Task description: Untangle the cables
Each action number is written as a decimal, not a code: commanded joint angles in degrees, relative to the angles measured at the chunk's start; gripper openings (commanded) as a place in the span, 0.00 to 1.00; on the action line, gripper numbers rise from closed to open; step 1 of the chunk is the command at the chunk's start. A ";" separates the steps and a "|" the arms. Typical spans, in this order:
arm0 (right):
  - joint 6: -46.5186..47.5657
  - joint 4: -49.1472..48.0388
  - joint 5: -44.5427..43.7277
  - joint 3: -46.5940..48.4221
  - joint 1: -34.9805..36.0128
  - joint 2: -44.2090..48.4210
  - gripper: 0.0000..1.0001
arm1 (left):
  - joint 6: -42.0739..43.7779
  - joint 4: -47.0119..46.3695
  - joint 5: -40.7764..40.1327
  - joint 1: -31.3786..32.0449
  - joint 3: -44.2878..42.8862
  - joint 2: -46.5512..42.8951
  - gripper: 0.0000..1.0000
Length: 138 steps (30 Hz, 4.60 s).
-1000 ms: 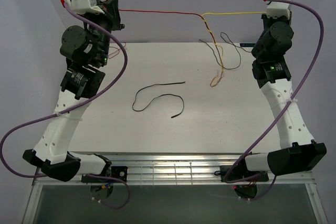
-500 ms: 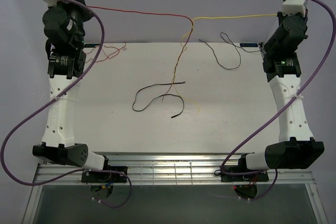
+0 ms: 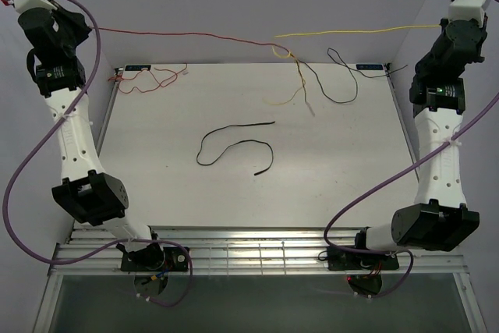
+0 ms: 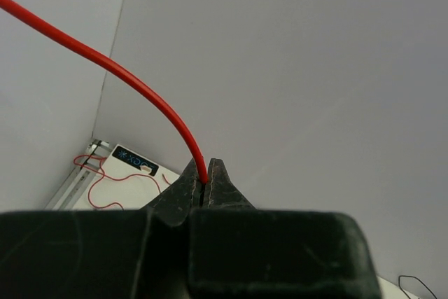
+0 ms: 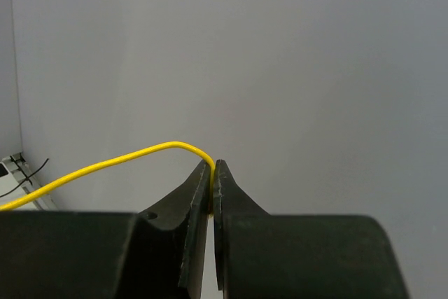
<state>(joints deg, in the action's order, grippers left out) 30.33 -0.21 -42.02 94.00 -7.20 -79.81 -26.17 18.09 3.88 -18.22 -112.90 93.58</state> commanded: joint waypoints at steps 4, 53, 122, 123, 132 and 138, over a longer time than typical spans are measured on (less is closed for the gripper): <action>0.17 -1.11 -0.78 3.30 -2.73 1.15 0.08 | -1.69 2.04 2.62 -4.01 -3.99 0.63 0.00; 15.54 -14.90 -2.80 -2.85 -15.39 6.51 0.08 | 1.13 15.93 1.30 -21.42 -22.71 18.31 0.00; -19.16 15.68 61.54 28.96 29.35 6.16 0.08 | 51.75 7.22 29.94 42.30 8.15 28.49 0.98; -19.34 15.50 61.36 29.05 29.35 6.33 0.08 | 51.92 7.05 30.39 42.39 7.96 29.20 0.98; -19.43 15.41 60.74 28.44 29.35 8.62 0.08 | 44.91 -0.58 21.28 42.65 3.83 38.34 0.98; -18.38 15.85 57.68 28.09 29.35 9.23 0.08 | 42.08 -5.69 17.48 42.65 4.01 38.53 0.50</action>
<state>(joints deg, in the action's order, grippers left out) 12.03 17.85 18.13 122.04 22.04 -70.98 17.67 17.34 24.25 24.38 -107.50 134.56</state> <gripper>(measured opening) 0.081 0.607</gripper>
